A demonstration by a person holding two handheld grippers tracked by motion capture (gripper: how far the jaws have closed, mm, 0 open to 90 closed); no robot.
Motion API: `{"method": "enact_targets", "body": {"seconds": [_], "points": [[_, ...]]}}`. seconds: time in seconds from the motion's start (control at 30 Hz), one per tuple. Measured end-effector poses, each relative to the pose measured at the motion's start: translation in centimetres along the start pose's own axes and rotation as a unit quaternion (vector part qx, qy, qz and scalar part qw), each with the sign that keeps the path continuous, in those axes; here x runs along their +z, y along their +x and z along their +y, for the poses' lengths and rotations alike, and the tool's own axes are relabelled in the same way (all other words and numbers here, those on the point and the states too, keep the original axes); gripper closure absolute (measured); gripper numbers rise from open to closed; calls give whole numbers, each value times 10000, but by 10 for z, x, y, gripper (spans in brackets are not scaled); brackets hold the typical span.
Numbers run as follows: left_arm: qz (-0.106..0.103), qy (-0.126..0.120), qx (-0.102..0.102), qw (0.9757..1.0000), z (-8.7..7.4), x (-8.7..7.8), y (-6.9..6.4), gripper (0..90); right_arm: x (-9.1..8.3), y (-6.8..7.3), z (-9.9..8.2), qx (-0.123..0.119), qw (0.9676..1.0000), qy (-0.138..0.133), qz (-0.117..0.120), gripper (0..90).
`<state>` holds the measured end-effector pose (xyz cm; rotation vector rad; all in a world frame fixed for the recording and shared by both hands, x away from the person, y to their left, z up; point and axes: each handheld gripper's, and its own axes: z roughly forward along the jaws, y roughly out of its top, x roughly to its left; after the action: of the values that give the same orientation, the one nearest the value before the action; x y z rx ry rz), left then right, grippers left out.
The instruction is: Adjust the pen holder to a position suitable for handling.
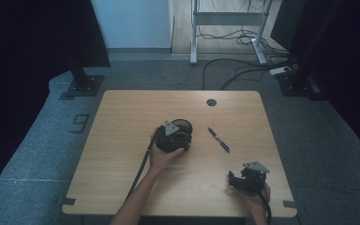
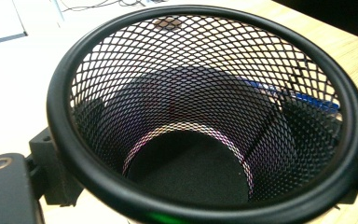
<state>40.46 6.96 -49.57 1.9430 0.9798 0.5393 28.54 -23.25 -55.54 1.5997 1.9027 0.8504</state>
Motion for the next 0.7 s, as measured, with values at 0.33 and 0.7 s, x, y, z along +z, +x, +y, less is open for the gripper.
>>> {"method": "enact_targets", "body": {"seconds": [0.33, 0.7], "points": [[106, 80, 5, 9999, -6, 12, -3, 99, 0, 0, 0, 2, 10000, 0, 1, 123], [198, 167, -80, 9996, -17, 18, 2, 98, 0, 0, 0, 2, 10000, 0, -1, 123]]}}
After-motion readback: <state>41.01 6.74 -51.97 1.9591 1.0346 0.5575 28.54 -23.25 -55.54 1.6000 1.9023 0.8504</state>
